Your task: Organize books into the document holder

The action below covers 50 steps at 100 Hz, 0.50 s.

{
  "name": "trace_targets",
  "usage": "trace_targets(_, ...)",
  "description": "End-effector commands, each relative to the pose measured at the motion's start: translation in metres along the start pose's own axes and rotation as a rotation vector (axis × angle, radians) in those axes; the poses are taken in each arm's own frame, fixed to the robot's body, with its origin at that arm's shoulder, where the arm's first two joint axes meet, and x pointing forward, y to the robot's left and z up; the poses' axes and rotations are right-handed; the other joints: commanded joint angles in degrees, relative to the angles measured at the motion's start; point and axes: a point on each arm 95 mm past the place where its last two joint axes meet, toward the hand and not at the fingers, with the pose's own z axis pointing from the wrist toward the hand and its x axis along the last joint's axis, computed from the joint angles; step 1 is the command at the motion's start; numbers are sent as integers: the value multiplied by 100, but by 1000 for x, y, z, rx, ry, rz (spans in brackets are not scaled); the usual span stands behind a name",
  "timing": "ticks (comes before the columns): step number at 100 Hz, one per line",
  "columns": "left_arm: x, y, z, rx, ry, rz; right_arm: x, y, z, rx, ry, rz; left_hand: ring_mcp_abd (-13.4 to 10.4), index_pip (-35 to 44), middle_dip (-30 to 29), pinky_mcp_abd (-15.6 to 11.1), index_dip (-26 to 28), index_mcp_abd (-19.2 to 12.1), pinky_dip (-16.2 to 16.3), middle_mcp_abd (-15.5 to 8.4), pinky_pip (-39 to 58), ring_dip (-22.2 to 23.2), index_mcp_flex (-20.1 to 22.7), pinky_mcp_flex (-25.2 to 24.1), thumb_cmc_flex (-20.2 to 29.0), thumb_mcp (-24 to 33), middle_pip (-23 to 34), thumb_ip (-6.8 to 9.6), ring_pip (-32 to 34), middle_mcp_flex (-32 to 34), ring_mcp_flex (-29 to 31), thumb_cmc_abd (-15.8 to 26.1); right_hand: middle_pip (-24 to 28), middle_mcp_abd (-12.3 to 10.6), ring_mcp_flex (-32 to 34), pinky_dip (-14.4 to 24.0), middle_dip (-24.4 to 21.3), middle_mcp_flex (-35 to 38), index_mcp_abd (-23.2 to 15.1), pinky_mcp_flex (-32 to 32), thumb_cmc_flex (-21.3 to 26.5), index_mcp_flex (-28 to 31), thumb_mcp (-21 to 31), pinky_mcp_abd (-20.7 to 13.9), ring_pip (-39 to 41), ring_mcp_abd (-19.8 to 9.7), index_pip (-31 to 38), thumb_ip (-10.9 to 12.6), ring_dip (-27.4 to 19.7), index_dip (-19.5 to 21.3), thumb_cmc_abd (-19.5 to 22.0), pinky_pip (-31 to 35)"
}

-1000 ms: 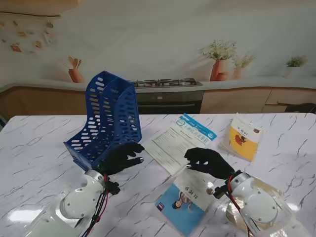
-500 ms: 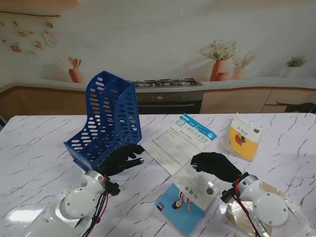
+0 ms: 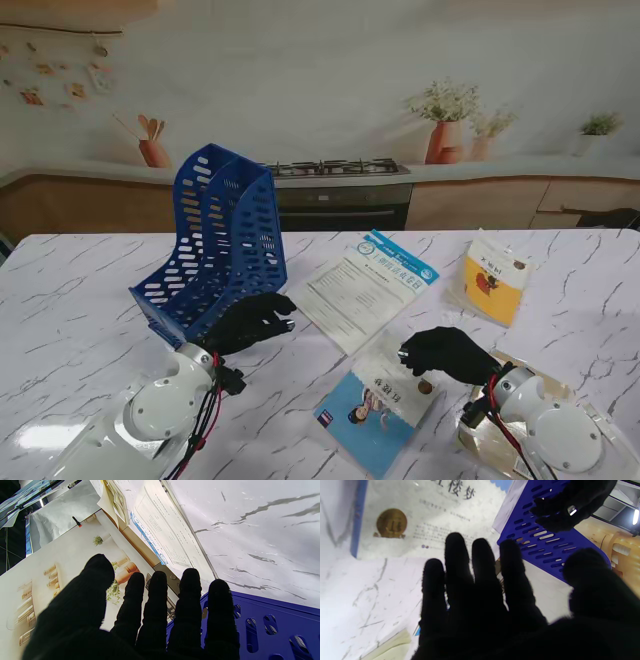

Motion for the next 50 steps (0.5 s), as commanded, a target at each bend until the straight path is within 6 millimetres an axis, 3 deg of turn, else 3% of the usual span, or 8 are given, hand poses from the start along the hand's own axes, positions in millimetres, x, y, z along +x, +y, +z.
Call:
trace_targets(1, 3, 5, 2, -14, 33, -12, -10, -11, -6, 46, -37, 20, -44, 72, 36, -171, 62, 3, -34, 22, 274, 61, 62, 52, -20, 86, 107, 96, 122, 148, 76, 143, -80, 96, 145, -134, -115, 182, 98, 21, 67, 123, 26, 2163, 10, 92, 68, 245, -167, -121, 83, 23)
trace_targets(23, 4, 7, 3, -20, 46, -15, -22, -20, -13, 108, -74, 34, -9, 107, 2, -92, 51, 0, -50, 39, 319, 24, 99, 117, -28, 118, 98, 72, 153, 183, 96, 134, -422, 295, -23, -246, -406, 114, 253, -45, 12, 134, 98, 2270, -233, 289, -39, 232, -454, -277, 39, -9)
trace_targets(50, 5, 12, 6, -31, 65, -37, -30, -22, -21, 150, -120, 27, 89, 162, -36, -230, 10, 42, -3, 138, 692, -58, 243, 788, 6, 157, 151, 1, 340, 366, 423, 49, -481, 489, 38, -327, -744, 231, 428, -39, -70, 247, 171, 2517, -131, 540, -43, 207, -732, -454, 70, -56)
